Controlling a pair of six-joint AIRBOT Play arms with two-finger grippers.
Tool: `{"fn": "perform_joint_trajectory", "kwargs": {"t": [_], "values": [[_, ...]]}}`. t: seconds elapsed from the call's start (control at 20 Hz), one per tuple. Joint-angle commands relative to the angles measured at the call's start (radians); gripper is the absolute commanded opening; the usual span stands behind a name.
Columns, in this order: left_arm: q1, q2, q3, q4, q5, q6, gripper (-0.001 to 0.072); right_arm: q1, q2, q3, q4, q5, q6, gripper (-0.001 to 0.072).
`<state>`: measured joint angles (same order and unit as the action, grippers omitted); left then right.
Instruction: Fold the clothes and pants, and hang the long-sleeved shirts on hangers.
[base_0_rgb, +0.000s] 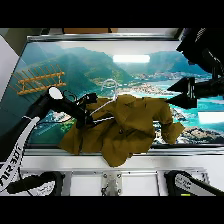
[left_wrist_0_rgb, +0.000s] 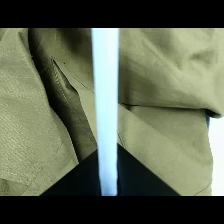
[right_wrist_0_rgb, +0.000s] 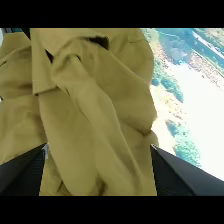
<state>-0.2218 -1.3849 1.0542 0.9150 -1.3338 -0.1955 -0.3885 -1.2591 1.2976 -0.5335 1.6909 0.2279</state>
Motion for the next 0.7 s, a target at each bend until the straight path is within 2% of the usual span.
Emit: {"fn": "perform_joint_trajectory", "kwargs": {"t": [0.0,0.2,0.35,0.65], "values": [[0.000,0.000,0.001,0.000,-0.001,0.002,0.0013,-0.090,-0.079,-0.080,0.042,0.018,-0.169,0.0709],[0.000,0.000,0.001,0.000,-0.001,0.002,0.0013,-0.064,-0.210,-0.080,0.162,0.099,-0.278,0.0709],[0.000,0.000,0.001,0.001,-0.001,0.002,0.0013,-0.018,-0.283,-0.081,0.139,0.141,-0.312,0.0709],[0.000,0.000,0.001,0.001,-0.001,0.002,0.0013,0.081,-0.349,-0.081,0.131,0.137,-0.338,0.0709]]}}
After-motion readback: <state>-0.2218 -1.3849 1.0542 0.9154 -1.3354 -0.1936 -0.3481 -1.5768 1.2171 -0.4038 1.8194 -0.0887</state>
